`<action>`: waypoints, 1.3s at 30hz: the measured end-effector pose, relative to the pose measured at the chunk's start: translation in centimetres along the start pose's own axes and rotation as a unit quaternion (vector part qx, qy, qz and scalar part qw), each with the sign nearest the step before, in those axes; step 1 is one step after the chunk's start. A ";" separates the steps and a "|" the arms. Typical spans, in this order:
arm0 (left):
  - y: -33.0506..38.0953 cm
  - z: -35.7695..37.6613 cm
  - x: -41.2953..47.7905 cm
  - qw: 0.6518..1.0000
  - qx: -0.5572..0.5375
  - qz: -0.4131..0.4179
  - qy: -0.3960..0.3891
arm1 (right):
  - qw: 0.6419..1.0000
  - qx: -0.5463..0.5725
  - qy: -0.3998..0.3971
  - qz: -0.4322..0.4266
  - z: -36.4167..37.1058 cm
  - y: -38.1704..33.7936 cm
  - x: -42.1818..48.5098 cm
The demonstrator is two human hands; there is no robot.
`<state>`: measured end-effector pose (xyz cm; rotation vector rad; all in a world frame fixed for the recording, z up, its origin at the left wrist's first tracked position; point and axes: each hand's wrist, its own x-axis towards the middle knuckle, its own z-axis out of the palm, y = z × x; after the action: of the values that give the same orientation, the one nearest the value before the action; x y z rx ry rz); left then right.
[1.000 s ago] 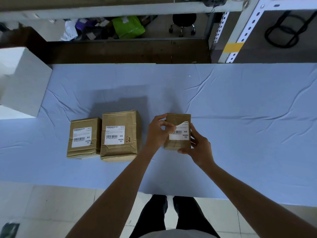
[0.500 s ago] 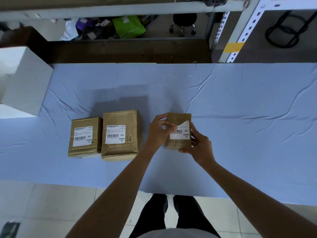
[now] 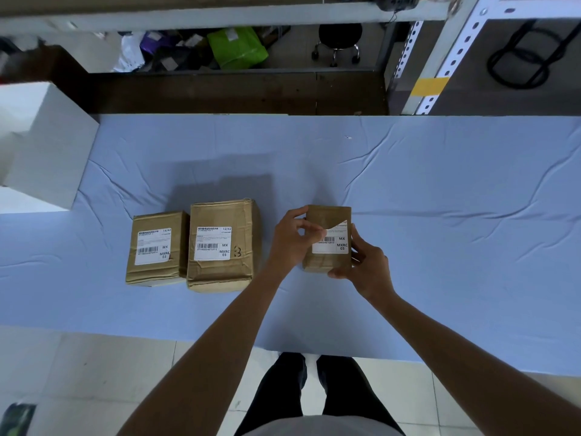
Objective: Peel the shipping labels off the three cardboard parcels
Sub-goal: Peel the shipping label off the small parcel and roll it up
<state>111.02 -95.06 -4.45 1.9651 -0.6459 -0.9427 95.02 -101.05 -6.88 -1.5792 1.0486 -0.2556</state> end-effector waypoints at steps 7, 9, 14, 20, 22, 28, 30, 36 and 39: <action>0.2 -0.2 -0.3 1.000 -0.021 -0.016 -0.007 | 1.000 0.001 -0.005 0.005 -0.1 -0.1 0.0; 0.1 -0.2 -0.3 1.000 -0.021 -0.015 -0.006 | 1.000 0.001 -0.008 0.006 -0.1 -0.1 0.0; 0.3 -0.2 -0.4 1.000 -0.008 -0.012 -0.005 | 1.000 0.000 -0.009 0.002 -0.2 -0.2 -0.1; 0.0 -0.3 -0.4 1.000 -0.002 0.014 -0.004 | 1.000 -0.001 -0.009 0.007 -0.2 -0.4 -0.1; 0.1 -0.3 -0.5 1.000 -0.019 0.007 -0.006 | 1.000 -0.005 -0.010 0.004 -0.2 -0.5 -0.2; 0.3 -0.3 -0.6 0.999 -0.047 -0.009 -0.005 | 1.000 -0.012 -0.009 -0.003 -0.2 -0.5 -0.2; 0.2 -0.3 -0.6 0.999 -0.051 -0.013 -0.008 | 1.000 -0.017 -0.009 -0.004 -0.2 -0.5 -0.2; 0.2 -0.4 -0.6 1.000 -0.028 -0.005 -0.012 | 1.000 -0.028 -0.009 -0.009 -0.3 -0.5 -0.2; 0.4 -0.5 -0.8 0.999 -0.038 -0.014 -0.012 | 1.000 -0.025 -0.009 -0.009 -0.3 -0.5 -0.2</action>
<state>110.89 -94.48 -3.65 1.9036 -0.5889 -0.9949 94.94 -101.08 -6.29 -1.6337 1.0332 -0.2290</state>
